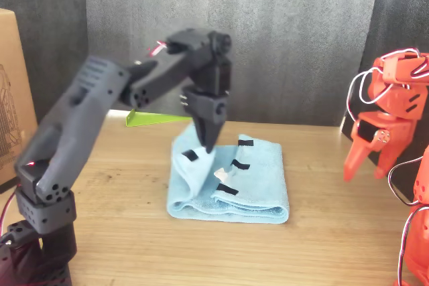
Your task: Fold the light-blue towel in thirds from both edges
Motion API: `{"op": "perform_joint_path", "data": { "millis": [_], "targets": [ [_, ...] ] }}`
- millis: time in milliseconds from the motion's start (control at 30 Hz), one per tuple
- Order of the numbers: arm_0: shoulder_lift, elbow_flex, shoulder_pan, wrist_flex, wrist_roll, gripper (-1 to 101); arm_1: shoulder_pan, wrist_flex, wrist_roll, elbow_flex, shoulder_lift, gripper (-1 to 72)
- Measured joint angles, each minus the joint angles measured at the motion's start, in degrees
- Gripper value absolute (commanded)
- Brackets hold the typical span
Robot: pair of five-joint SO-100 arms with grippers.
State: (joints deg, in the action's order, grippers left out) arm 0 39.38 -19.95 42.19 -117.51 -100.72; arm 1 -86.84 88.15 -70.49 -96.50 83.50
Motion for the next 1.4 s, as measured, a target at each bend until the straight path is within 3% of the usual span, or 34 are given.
{"op": "perform_joint_path", "data": {
  "millis": [233, 400, 533, 667, 800, 900, 1033, 1200, 1400],
  "targets": [
    [-1.1, 1.8, -2.2, 0.0, -1.9, 29, 2.1, -0.1, 0.4, -1.9, 4.7, 37.8],
    [6.0, 0.3, -0.2, 0.0, -2.9, 24, 1.8, 0.2, 0.3, -2.7, 6.9, 37.1],
    [17.9, -6.3, 8.5, 0.0, -2.6, 19, 1.9, 0.7, 0.3, -2.7, 9.6, 36.8],
    [30.9, -17.1, 22.6, 0.6, -2.0, 23, 1.8, 0.5, 0.1, -4.2, 11.8, 36.2],
    [48.3, -40.2, 36.9, 12.7, -2.6, 17, 1.9, -2.9, -0.1, -10.7, 17.5, 32.2],
    [63.3, -61.5, 44.4, 22.4, -3.7, 16, 2.5, -5.8, 0.7, -18.0, 24.3, 24.1],
    [81.2, -87.7, 50.7, 32.3, -3.8, 0, 3.9, -9.0, 3.4, -28.8, 35.1, 1.4],
    [98.0, -112.6, 52.4, 40.1, -0.9, 0, 8.5, -11.8, 7.0, -37.8, 45.4, 0.0],
    [116.1, -128.8, 53.9, 44.9, 0.6, 0, 8.8, -12.7, 11.3, -51.6, 66.4, 0.0]
  ]
}}
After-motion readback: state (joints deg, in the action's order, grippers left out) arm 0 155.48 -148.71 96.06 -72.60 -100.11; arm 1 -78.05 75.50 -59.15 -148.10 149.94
